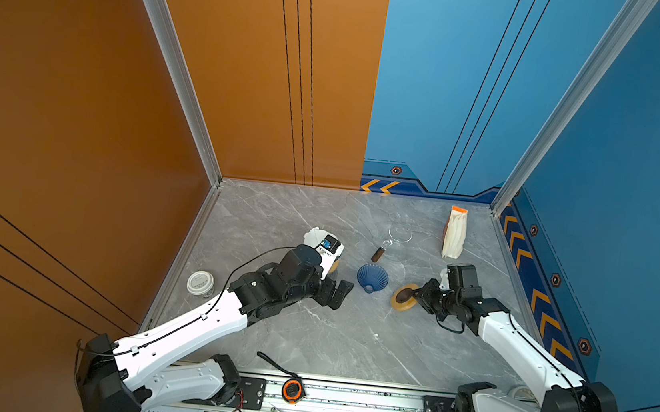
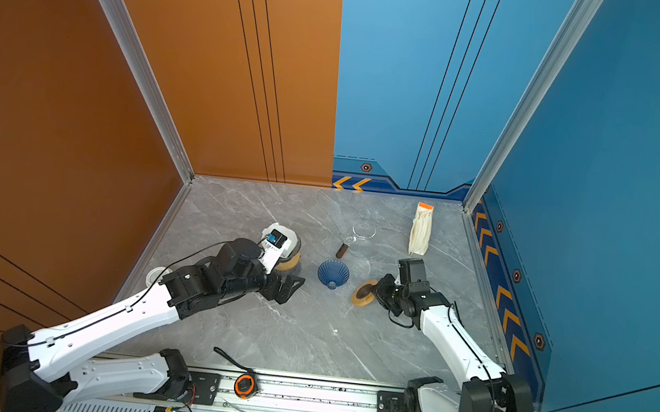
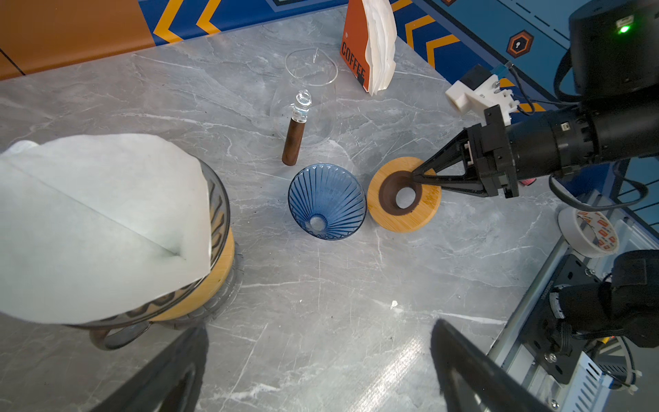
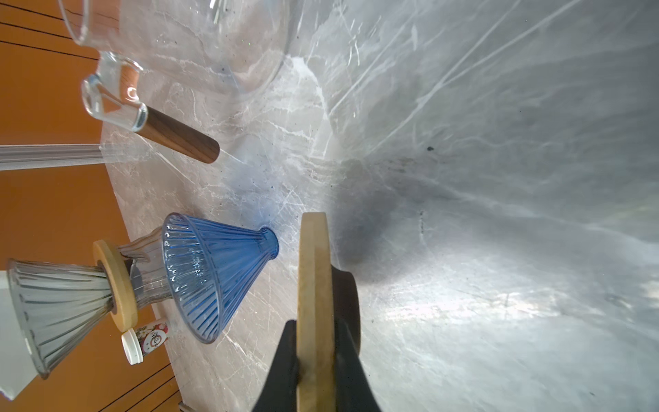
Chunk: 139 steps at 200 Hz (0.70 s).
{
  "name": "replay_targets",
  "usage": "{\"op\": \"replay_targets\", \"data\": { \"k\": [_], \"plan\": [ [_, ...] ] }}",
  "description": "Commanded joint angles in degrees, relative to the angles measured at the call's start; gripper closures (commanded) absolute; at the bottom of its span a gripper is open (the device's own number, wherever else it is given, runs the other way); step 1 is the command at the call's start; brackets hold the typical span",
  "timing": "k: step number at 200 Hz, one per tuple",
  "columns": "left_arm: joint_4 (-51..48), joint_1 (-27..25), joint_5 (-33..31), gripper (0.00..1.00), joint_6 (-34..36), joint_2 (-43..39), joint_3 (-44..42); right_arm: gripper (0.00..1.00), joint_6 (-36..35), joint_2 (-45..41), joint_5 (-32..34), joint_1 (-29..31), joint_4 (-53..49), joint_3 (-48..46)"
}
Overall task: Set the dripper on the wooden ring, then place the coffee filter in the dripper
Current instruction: 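Lift the bamboo ring with the right gripper and carry it farther from the robot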
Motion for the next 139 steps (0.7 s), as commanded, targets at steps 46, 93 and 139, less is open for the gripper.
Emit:
{"op": "replay_targets", "data": {
  "k": [46,93,139],
  "plan": [
    [2.4,-0.2,0.8,0.02,1.3,1.3,4.2,1.0,-5.7,-2.5,-3.0,-4.8,-6.8,9.6],
    [6.2,0.4,0.8,0.02,0.7,3.1,6.7,1.0,-7.7,1.6,-4.2,-6.0,-5.3,16.8],
    [7.3,3.5,2.0,0.02,0.6,5.6,9.0,1.0,-4.8,9.6,-6.3,-5.5,2.5,22.4]
  ]
}}
